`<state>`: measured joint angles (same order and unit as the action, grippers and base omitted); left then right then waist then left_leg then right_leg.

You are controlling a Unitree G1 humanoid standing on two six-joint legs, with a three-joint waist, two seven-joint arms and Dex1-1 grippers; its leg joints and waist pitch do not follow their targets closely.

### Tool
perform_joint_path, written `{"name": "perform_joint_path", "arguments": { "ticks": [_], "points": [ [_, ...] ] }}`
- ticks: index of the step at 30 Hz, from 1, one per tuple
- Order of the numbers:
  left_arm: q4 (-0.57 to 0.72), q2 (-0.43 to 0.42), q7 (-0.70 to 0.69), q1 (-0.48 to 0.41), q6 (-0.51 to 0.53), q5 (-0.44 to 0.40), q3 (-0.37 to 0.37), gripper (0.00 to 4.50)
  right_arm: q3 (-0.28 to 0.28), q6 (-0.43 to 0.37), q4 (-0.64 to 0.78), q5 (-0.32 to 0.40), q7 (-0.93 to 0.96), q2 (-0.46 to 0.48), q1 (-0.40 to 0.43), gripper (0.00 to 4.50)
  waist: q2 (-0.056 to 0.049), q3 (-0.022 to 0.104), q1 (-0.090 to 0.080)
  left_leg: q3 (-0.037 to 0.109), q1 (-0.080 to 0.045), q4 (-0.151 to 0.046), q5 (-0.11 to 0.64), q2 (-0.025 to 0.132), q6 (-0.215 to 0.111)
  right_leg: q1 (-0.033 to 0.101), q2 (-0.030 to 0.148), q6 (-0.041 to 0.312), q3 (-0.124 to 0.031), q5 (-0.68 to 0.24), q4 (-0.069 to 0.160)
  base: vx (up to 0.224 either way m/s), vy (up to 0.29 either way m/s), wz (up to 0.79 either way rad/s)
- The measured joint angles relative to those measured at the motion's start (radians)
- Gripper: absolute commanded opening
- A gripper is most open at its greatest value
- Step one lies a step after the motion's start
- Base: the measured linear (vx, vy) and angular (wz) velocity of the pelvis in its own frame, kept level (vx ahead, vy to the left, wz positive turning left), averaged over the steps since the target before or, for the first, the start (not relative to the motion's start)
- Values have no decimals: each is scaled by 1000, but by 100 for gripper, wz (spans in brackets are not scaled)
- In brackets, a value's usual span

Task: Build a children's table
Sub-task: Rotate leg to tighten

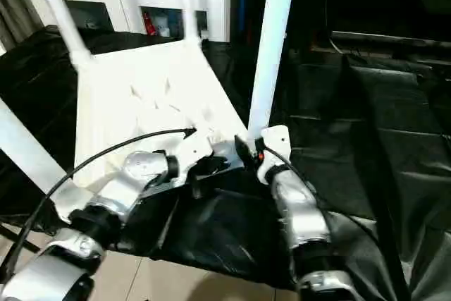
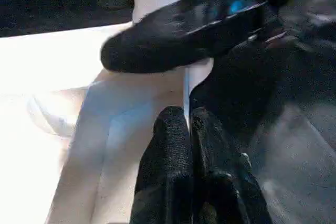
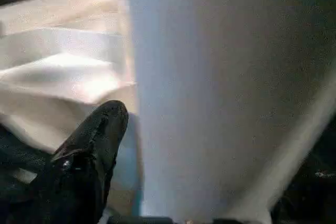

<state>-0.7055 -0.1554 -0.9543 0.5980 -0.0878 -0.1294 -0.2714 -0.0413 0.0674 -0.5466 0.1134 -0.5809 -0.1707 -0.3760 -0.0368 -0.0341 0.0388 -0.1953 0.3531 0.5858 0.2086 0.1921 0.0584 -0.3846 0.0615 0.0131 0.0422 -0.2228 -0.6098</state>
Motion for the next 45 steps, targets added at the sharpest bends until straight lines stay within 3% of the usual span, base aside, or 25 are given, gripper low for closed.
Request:
{"name": "perform_joint_path", "arguments": {
  "ticks": [5,9,22,33,37,40,45],
  "points": [
    [6,-71,-134,-4,-33,29,-7,0,-47,-41,77,68,-255,-86,21,364,5,-3,0,0,-2,1,0,0,0,0,0,0,0,0,0,0,0,0],
    [3,-132,-271,-4,-75,59,-14,0,-92,-87,103,105,-467,-153,15,333,9,-5,1,0,-1,1,0,1,0,0,0,0,1,0,0,0,0,0],
    [-33,-188,-438,11,-126,96,-25,0,-166,-153,102,111,-675,-204,-42,225,22,-6,22,-1,-2,2,0,2,0,0,0,1,1,-1,-1,0,0,0],
    [-63,-191,-460,25,-136,107,-29,0,-179,-152,107,108,-682,-201,-40,207,23,-6,23,-1,-3,2,0,2,0,0,0,1,1,-1,-2,0,0,0],
    [-67,-192,-456,25,-133,107,-23,0,-151,-153,127,113,-645,-177,-8,207,23,-6,23,-1,-3,2,0,2,0,0,0,1,1,-1,-2,0,0,0],
    [-77,-190,-415,25,-127,104,-18,0,-134,-153,132,111,-567,-146,8,207,23,-6,21,-1,-4,3,1,2,2,3,0,2,1,0,-5,0,0,0],
    [-84,-123,-224,36,-66,59,-5,0,-66,-109,84,67,-265,-49,19,201,25,-5,5,-1,-6,3,3,1,6,4,0,2,-1,1,-2,-31,2,-1]
  ]
}}
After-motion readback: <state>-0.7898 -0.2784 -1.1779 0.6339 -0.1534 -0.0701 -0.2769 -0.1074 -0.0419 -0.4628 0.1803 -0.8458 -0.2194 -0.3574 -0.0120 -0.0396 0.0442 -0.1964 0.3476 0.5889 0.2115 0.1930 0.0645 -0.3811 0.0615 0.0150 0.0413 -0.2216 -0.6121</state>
